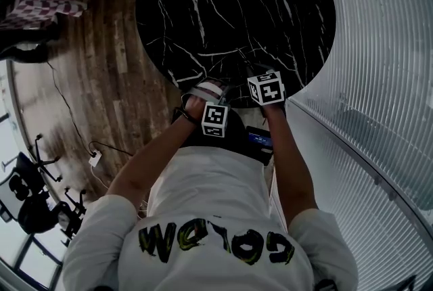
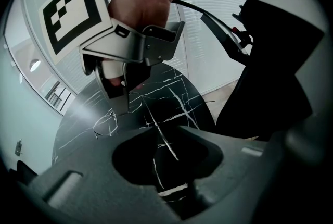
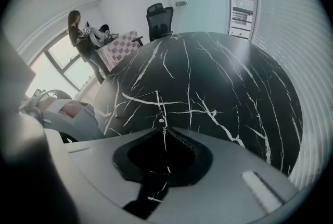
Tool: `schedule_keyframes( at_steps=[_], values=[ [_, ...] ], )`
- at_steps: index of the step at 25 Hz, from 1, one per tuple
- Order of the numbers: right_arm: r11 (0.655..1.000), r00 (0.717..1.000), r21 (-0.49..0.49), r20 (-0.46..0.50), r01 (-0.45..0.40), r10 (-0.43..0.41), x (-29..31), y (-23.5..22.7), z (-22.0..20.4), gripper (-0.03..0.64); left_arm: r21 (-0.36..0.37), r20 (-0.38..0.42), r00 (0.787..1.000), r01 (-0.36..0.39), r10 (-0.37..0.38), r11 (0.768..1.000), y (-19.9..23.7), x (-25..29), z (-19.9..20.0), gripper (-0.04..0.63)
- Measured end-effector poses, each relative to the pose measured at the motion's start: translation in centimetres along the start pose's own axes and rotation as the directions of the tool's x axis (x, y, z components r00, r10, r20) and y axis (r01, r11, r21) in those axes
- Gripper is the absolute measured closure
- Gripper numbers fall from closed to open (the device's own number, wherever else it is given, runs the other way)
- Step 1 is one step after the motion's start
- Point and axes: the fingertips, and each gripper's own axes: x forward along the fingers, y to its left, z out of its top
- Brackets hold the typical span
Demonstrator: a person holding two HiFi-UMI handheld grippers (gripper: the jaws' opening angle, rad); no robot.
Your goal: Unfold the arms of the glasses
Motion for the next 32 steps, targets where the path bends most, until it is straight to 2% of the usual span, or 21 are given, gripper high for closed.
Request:
schedule_keyframes(
  at_steps=[12,15,19,21,26,32],
  values=[
    [0.999,0.999,-0.042,-0.033,0.013,-0.014,0.2,-0.2,-0.5,0.581,-0.045,-0.010,1.000,0.001,-0.001,0.999,0.8,0.2,-0.8,0.492],
    [0.999,1.000,-0.043,-0.027,0.014,-0.015,0.2,-0.3,-0.4,0.561,-0.067,-0.011,1.000,-0.014,0.013,0.998,1.2,0.1,-1.0,0.479],
    [0.999,1.000,-0.048,-0.021,0.014,-0.015,0.0,-0.4,-0.2,0.537,-0.105,-0.009,1.000,0.008,-0.009,0.994,0.6,0.4,-1.4,0.466],
    [0.999,1.000,-0.051,-0.018,0.014,-0.015,-0.3,-0.4,-0.1,0.525,-0.115,-0.009,1.000,-0.022,0.021,0.993,1.6,-0.2,-1.5,0.466],
    [0.999,1.000,-0.046,0.009,0.023,-0.023,-1.7,-0.7,0.5,0.492,-0.206,0.027,0.998,-0.044,0.051,0.978,2.8,-1.9,-1.3,0.460],
    [0.999,0.996,-0.022,0.085,0.038,-0.036,-6.1,-0.4,1.5,0.510,-0.321,0.069,0.992,-0.081,0.109,0.944,4.7,-6.1,-0.8,0.460]
  ],
)
